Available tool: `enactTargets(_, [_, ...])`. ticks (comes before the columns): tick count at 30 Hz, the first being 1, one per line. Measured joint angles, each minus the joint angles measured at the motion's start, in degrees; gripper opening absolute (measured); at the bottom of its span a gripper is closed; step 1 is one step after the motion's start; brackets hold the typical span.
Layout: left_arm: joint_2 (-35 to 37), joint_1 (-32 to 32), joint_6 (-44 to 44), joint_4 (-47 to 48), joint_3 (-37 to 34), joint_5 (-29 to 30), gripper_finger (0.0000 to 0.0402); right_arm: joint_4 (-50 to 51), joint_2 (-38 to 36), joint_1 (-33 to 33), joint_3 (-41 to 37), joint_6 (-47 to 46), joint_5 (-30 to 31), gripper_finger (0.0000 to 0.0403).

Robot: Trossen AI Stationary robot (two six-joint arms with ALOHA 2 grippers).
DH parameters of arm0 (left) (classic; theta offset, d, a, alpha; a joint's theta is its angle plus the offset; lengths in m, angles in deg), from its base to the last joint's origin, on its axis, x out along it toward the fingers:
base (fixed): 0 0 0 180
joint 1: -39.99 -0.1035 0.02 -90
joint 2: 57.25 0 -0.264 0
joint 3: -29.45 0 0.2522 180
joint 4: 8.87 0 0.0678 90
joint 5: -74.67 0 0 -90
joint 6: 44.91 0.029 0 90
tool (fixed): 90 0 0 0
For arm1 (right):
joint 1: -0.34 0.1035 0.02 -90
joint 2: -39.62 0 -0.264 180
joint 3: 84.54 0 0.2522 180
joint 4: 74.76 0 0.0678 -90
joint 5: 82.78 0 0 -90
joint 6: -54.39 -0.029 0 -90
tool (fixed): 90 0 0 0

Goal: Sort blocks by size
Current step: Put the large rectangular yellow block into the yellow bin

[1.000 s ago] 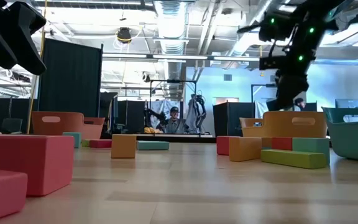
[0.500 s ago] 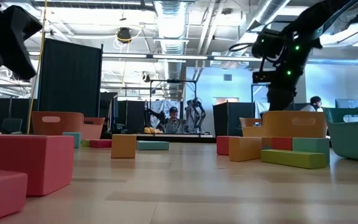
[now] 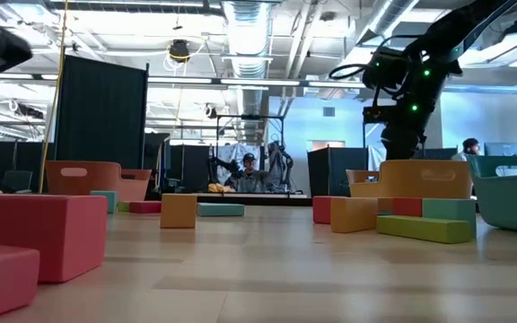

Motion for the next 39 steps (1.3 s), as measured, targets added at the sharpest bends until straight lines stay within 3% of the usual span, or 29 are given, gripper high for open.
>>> enactTargets(16, [0.7, 3.5, -14.6, 10.3, 0.0, -3.2, 0.0178, -2.5, 0.0, 6.3, 0.0, 0.2, -1.0, 0.024])
enactTargets(29, [-1.4, 2.7, -25.3, 14.1, 0.0, -5.4, 0.0178, -10.5, 0.0, 22.9, 0.0, 2.7, -1.6, 0.024])
enactTargets(39, [-5.6, -1.4, -23.1, 14.1, 0.0, -8.9, 0.0178, -18.8, 0.0, 35.0, 0.0, 2.6, -1.7, 0.024])
